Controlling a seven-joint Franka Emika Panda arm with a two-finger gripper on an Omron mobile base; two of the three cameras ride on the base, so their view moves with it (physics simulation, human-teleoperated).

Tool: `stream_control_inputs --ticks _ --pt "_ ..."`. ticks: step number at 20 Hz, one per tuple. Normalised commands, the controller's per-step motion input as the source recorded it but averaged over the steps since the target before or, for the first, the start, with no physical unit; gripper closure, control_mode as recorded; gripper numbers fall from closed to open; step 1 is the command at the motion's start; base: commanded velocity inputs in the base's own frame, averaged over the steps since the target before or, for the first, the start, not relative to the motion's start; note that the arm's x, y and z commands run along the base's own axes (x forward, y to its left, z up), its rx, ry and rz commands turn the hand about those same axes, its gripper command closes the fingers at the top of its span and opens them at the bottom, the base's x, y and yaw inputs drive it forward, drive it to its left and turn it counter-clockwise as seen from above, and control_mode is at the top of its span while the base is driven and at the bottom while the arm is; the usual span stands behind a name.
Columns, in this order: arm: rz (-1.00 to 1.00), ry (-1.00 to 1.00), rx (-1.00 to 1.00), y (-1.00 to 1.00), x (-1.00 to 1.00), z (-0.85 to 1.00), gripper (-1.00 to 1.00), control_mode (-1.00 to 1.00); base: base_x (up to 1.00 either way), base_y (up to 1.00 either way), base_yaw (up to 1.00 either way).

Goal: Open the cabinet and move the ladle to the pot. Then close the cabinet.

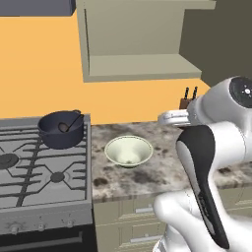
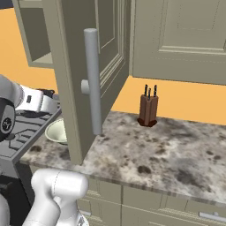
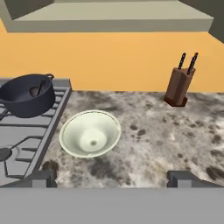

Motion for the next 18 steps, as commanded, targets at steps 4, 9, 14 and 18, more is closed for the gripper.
stream_control_inputs --ticks 4,9,14,18 --pt "0.00 -0.28 -0.01 0.00 -0.02 -0.09 -1.00 -1.00 0.00 0.00 0.00" --pt "0.00 -0.24 -0.02 -0.04 0.20 -0.28 -1.00 -1.00 0.00 0.00 0.00" --pt "0.00 -0.32 0.00 -0.13 -0.15 -0.05 -1.00 -1.00 0.00 0.00 0.00" --pt "0.00 -0.46 0.00 -0.27 -1.00 0.31 -1.00 -1.00 0.00 0.00 0.00"
